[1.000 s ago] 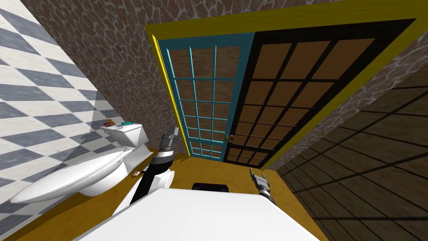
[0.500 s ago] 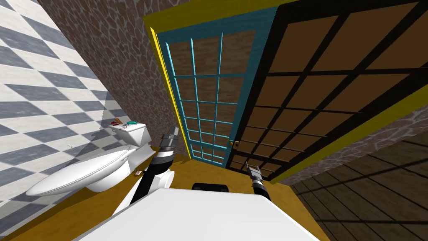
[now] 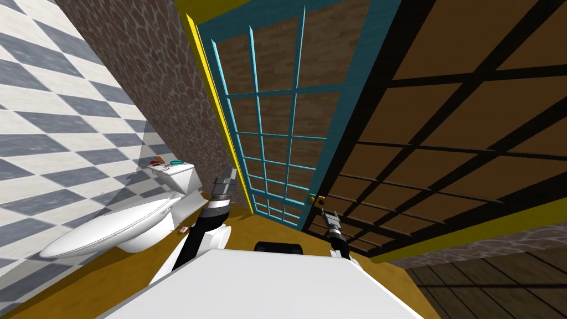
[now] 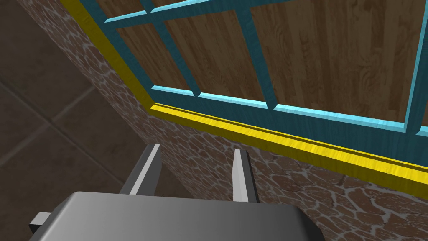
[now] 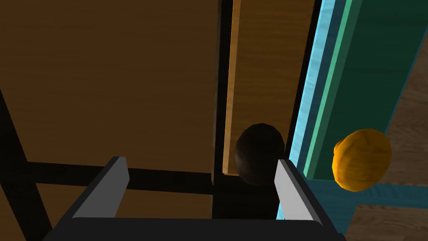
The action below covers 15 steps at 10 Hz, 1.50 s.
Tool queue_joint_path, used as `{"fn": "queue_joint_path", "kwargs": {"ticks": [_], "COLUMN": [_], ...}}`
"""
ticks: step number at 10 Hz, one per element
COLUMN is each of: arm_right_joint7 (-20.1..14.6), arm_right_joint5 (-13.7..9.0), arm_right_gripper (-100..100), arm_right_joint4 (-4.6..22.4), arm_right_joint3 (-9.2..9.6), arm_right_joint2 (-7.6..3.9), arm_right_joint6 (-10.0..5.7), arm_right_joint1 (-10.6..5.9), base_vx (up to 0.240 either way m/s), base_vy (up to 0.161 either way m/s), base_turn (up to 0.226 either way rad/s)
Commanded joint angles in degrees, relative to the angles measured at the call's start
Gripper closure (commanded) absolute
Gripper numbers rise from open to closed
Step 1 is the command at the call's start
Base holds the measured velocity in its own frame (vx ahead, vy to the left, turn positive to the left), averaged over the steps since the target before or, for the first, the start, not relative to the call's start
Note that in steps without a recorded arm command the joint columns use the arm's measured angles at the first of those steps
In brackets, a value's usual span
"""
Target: Pull the door open
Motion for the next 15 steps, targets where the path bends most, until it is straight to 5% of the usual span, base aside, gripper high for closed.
{"fn": "queue_joint_path", "kwargs": {"ticks": [1,5,6,11,12,15], "arm_right_joint7": [0.4,0.5,0.5,0.5,-0.4,-1.2], "arm_right_joint5": [0.0,0.1,0.1,0.1,-0.4,-0.7], "arm_right_gripper": [-100,-100,100,100,100,100], "arm_right_joint4": [0.2,0.4,0.4,0.4,1.0,1.4], "arm_right_joint3": [0.48,0.68,0.68,0.68,0.26,-0.12], "arm_right_joint2": [0.61,0.91,0.91,0.91,0.58,0.24], "arm_right_joint6": [-0.62,-0.92,-0.92,-0.92,-0.8,-0.68], "arm_right_joint1": [-1.68,-1.91,-1.91,-1.91,-0.34,0.78], "base_vx": [0.212,0.071,0.0,0.0,-0.13,-0.117], "base_vy": [-0.002,-0.001,0.0,0.0,-0.005,0.026], "base_turn": [0.122,0.017,0.0,0.0,-0.023,-0.018]}}
